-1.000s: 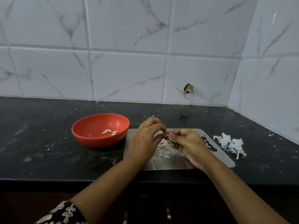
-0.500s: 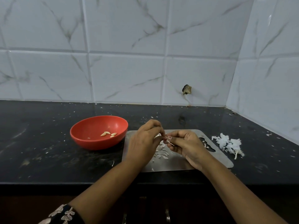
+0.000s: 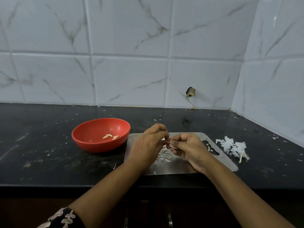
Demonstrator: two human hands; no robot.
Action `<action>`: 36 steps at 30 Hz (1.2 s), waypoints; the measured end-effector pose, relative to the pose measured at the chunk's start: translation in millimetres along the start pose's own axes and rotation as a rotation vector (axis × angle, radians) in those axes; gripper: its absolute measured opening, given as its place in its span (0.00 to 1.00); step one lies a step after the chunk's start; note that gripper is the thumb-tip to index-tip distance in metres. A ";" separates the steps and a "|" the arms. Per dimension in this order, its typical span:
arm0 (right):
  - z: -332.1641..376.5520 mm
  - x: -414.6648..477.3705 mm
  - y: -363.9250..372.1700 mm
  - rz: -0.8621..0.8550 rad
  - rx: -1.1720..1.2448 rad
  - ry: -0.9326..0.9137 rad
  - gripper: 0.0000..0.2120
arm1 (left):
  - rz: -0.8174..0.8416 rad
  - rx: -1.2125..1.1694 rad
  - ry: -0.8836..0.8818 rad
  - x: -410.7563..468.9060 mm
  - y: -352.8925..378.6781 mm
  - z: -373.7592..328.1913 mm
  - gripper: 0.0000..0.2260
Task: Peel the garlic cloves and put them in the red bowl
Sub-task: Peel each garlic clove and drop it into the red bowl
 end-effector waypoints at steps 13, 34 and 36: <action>-3.3 0.1 -1.6 -0.001 0.016 -0.002 0.03 | 0.209 0.185 0.082 -3.8 21.3 -4.0 0.08; 4.6 6.5 -12.6 -0.135 0.131 -0.111 0.06 | 0.135 0.085 -0.031 -1.4 19.4 -6.9 0.05; 2.9 8.0 -15.0 -0.145 0.150 -0.106 0.06 | 0.130 0.100 -0.094 -0.4 16.7 -2.4 0.03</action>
Point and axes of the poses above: each hand's wrist, its own x-axis towards the middle knuckle, its own y-axis out of the palm, z = x × y, the point moved 8 cm from there along x, towards the middle knuckle, and after that the axes turned 10 degrees about -y, right-handed, at the moved point
